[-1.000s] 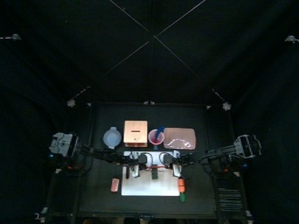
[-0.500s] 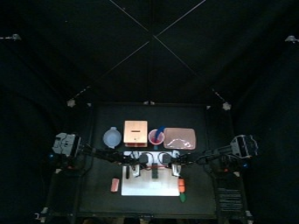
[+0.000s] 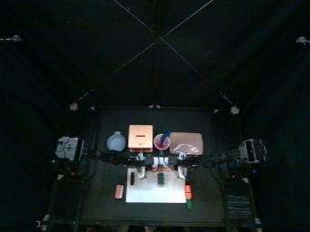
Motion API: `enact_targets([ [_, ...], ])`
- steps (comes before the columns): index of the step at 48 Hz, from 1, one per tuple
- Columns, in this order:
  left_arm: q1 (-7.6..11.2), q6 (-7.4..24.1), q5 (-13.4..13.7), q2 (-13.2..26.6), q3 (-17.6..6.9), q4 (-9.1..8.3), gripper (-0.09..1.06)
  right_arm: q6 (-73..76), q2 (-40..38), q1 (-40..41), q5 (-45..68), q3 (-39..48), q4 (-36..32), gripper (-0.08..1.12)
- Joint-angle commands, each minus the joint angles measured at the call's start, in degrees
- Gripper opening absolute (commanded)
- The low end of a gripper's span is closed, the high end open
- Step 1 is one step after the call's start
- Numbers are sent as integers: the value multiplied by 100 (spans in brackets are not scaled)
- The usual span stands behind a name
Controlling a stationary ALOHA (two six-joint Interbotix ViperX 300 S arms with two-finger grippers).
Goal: Place sushi on board then cut the sushi with the knife then place the pieces on the plate
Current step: Cut the sushi into 4 pieces
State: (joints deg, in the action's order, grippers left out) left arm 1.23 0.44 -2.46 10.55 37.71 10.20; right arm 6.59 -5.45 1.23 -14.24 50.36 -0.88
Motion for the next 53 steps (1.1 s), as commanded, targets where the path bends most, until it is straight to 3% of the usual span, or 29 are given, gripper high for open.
enact_targets([
  [1,-18,-18,70,-220,-18,-9,40,9,-229,26,-290,-79,0,29],
  [11,53,-18,237,-809,-70,-88,40,9,-650,-18,-800,-378,0,29],
  [17,308,-18,237,-993,-53,-141,40,26,-870,-237,-844,-439,62,29],
  [25,642,-53,237,-879,-62,-105,40,26,-940,-501,-844,-369,264,29],
  [32,800,-53,246,-686,-132,88,40,26,-923,-633,-844,-281,483,29],
  [53,817,-53,237,-439,-158,308,40,26,-861,-624,-835,-185,510,29],
])
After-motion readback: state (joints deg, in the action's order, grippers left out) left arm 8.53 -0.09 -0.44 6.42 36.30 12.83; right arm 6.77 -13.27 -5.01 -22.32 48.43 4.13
